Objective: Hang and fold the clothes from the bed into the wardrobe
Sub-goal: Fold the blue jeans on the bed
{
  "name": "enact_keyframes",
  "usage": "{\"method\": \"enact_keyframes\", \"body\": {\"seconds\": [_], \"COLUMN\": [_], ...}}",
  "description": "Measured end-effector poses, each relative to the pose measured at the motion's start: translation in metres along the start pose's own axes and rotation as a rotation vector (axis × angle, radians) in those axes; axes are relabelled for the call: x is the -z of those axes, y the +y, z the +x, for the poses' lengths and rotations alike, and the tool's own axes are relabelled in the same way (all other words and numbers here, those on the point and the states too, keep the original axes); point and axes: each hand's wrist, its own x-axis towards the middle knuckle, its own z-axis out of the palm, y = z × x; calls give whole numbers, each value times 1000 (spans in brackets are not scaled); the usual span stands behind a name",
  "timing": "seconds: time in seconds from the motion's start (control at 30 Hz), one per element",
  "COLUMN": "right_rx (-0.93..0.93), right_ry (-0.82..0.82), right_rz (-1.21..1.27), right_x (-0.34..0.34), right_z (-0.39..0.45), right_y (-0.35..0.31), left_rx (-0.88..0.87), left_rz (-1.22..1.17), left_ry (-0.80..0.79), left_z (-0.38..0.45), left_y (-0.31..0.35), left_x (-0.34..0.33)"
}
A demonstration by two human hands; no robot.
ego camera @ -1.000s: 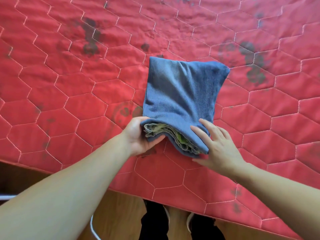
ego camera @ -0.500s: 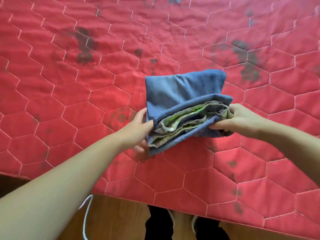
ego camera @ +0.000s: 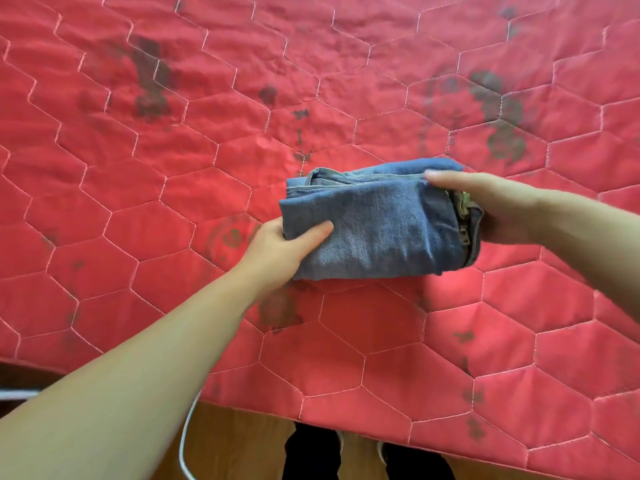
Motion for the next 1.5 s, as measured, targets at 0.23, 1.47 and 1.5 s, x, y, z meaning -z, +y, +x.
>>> {"method": "enact_keyframes", "body": {"seconds": [0.23,1.47,1.5], "right_rx": [368,-190,-199], "right_ry": [189,1000,957], "right_rz": [-232,-171,-186], "right_x": [-18,-38,-35], "right_z": [-6,70,70], "right_y": [6,17,15], "left_rx": [93,670,672], "left_rz": [104,162,157], "left_ry": [314,481,458], "left_z": [23,66,68], "left_y": [-2,19,17], "left_x": [-8,-33,-30]}}
